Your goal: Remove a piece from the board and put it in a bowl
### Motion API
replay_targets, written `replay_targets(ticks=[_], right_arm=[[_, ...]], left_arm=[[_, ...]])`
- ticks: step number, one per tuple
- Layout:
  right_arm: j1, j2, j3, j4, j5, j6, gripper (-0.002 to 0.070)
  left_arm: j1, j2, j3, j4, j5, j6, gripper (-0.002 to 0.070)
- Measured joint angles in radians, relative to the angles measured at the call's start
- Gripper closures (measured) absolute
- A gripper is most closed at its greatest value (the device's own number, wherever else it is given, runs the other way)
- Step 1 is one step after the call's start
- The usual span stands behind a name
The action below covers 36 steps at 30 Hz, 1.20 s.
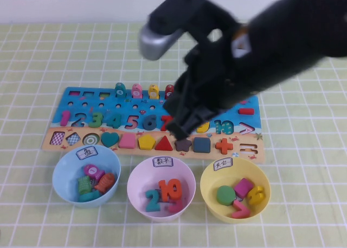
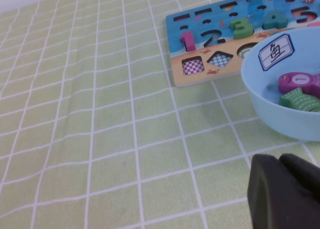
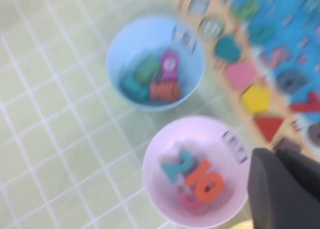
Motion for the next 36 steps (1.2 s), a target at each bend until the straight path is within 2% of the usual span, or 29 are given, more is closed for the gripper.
replay_targets(ticks=[5,10,13,19,22,27,32,36], right_arm=[[0.000,-0.196,0.250,-0.013,-0.179,-0.001,0.0691],[0.000,-0.340,0.447,-0.013,-0.256,-0.001,0.0692],[0.000,-0.431,0.516,-0.019,-0.234,-0.001,0.0692],[0.000,-0.539,0.549,-0.029,0.014,-0.001,0.0692],[0.000,-0.578,0.560,-0.031,-0.003,-0.001,0.0692],[0.000,-0.668,0.694,-0.045,-0.302,-0.002,0.0693],[0.000,-0.781,0.957,-0.047,-0.735,-0.002,0.0693],[-0.066,-0.891,1.145,-0.047,-0.891,-0.002,0.0693]], left_arm=[[0.000,0.000,0.000,0.000,0.000,0.000,0.0680],[0.000,0.000,0.000,0.000,0.000,0.000,0.0680],[0.000,0.000,0.000,0.000,0.000,0.000,0.0680],[0.000,0.000,0.000,0.000,0.000,0.000,0.0680],[0.000,0.000,0.000,0.000,0.000,0.000,0.0680],[0.000,0.000,0.000,0.000,0.000,0.000,0.0680],[0.000,0.000,0.000,0.000,0.000,0.000,0.0680],[0.000,0.000,0.000,0.000,0.000,0.000,0.0680]])
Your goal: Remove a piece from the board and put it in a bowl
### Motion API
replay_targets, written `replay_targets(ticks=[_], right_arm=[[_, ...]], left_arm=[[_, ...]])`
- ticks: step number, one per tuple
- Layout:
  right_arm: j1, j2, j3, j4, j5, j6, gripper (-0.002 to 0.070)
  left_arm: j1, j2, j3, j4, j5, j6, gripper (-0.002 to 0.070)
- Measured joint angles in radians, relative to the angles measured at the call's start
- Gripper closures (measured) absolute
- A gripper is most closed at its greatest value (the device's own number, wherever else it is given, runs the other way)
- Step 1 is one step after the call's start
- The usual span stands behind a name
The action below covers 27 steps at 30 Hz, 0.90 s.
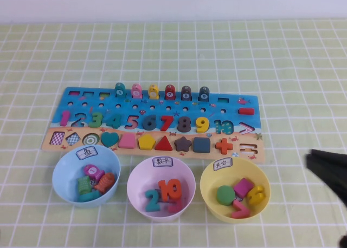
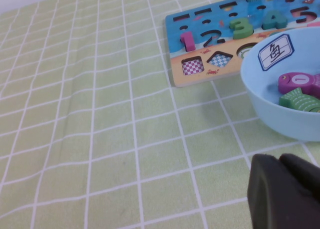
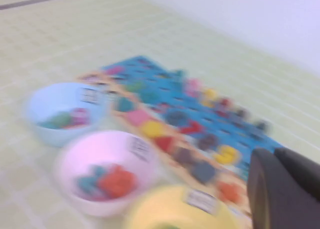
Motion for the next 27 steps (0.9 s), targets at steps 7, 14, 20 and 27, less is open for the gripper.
replay_targets(ticks=[7,14,20,27], right_arm=[[-0.263,-0.232,0.225,0.037,-0.037,0.000,0.0693],[-0.500,-0.518,0.406,0.055,-0.041,0.000,0.0693],[-0.615,-0.657,0.482,0.068,-0.040,0.000,0.0692],[-0.630,-0.667,0.483,0.147,0.066,0.000,0.0693]], left_arm=[[0.000,0.000,0.000,0.000,0.000,0.000,0.0680],[0.000,0.000,0.000,0.000,0.000,0.000,0.0680],[0.000,0.000,0.000,0.000,0.000,0.000,0.0680],[0.000,0.000,0.000,0.000,0.000,0.000,0.0680]])
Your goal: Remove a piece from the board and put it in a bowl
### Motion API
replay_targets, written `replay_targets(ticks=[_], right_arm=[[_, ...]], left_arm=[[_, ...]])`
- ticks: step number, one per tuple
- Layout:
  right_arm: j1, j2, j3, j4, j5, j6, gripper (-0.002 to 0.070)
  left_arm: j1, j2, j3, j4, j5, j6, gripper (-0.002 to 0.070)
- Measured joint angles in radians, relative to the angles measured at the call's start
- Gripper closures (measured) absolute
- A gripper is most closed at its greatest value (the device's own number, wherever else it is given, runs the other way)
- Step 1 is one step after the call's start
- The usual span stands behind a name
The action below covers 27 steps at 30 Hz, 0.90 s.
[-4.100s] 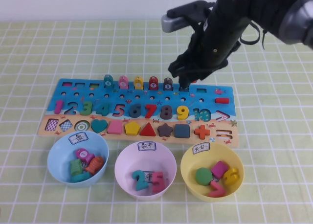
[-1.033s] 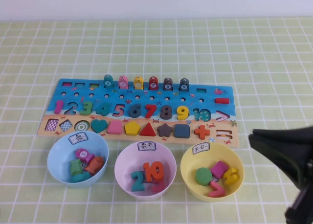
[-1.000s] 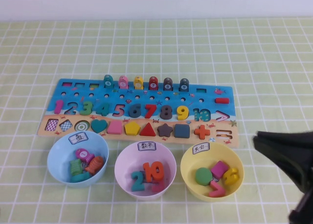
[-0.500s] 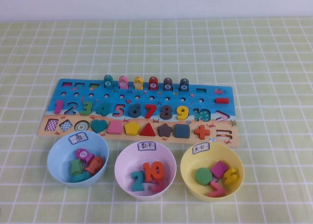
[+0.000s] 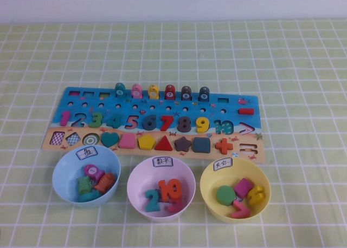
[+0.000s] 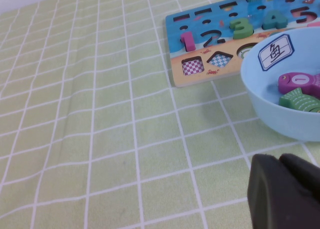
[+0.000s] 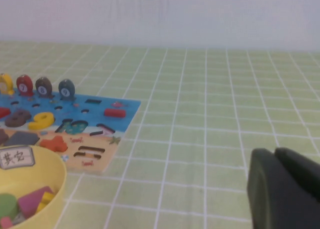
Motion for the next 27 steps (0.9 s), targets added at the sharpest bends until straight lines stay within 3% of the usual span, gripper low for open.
replay_targets(ticks=[5,14,27], right_arm=[[0.000,0.000,0.000,-0.010,0.067,0.013,0.0693],[0.000,-0.002,0.000,-0.265,0.190,0.299,0.0693],[-0.007,-0.002,0.000,-0.288,0.198,0.313,0.0694]], left_arm=[[0.000,0.000,0.000,0.000,0.000,0.000,0.0680],[0.000,0.000,0.000,0.000,0.000,0.000,0.0680],[0.000,0.000,0.000,0.000,0.000,0.000,0.0680]])
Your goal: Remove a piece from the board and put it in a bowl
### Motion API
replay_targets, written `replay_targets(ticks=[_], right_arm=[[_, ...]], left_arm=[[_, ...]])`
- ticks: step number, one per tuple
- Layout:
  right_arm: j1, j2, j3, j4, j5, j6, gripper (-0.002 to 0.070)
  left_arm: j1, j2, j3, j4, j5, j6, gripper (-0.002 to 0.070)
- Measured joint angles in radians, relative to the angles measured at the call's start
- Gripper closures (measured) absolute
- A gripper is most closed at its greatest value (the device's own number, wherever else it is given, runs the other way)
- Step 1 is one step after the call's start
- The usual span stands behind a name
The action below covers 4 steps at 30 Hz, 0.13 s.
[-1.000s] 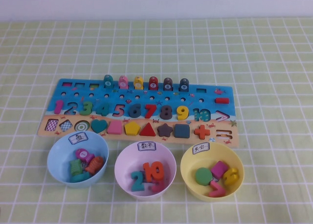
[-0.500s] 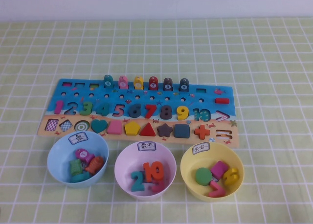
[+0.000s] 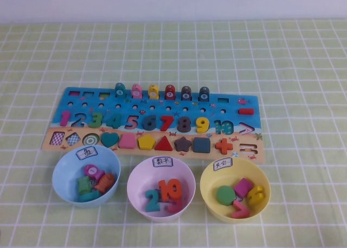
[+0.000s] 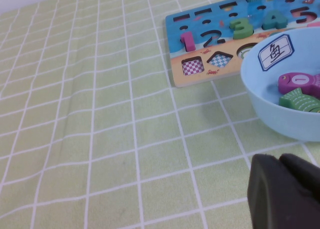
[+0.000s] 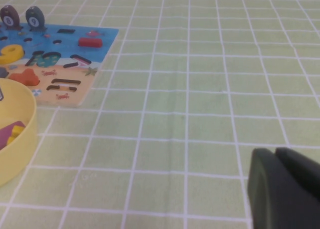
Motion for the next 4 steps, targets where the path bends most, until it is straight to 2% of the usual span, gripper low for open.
replay_targets(ticks=[4], right_arm=[[-0.035,0.000,0.000,-0.002,0.000,0.000,0.0694]], left_arm=[[0.000,0.000,0.000,0.000,0.000,0.000,0.0680]])
